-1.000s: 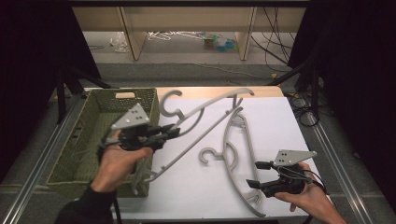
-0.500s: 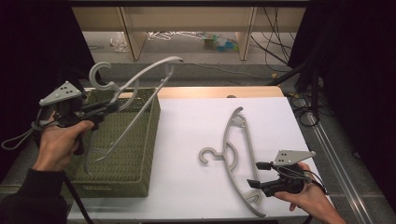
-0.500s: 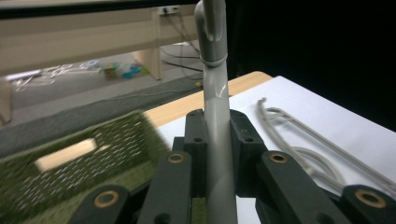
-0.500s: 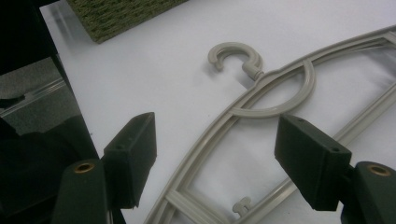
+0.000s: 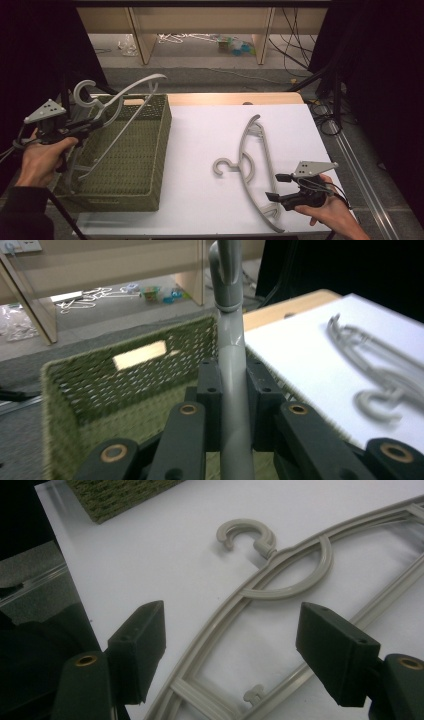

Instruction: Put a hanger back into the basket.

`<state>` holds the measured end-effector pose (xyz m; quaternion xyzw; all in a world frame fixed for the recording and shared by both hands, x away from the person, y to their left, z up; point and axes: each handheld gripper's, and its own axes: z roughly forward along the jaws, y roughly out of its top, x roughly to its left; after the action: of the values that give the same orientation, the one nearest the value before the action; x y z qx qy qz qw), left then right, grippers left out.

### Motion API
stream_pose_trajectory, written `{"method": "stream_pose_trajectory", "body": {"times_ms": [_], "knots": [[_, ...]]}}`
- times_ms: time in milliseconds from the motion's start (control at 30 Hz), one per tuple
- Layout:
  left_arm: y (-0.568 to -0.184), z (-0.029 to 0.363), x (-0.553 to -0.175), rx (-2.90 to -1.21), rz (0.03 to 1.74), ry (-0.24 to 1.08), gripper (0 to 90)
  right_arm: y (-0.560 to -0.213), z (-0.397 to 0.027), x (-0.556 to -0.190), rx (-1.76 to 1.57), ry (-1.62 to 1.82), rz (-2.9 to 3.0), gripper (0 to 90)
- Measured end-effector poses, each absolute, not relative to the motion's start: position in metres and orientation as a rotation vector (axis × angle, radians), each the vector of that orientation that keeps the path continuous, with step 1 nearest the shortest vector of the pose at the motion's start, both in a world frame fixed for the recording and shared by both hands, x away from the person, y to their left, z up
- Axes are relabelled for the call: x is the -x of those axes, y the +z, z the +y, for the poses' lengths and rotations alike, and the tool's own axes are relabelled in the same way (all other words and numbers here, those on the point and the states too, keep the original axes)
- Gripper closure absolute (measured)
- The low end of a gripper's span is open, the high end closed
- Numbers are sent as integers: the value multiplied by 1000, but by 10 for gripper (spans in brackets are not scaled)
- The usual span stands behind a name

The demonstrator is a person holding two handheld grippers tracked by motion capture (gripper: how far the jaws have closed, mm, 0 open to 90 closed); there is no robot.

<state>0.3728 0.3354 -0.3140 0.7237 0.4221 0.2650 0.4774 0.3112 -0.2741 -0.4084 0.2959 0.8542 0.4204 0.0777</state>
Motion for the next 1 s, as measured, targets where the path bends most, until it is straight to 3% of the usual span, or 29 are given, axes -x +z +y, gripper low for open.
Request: {"method": "stream_pose_trajectory", "body": {"times_ms": [500, 1000], "knots": [[-324, 351, -382, -1868, 1007, 702, 792, -412, -273, -312, -891, 1249, 2581, 288], [-359, 352, -405, -1969, 1045, 575, 789, -415, -273, -312, -886, 1233, 2598, 288]]}}
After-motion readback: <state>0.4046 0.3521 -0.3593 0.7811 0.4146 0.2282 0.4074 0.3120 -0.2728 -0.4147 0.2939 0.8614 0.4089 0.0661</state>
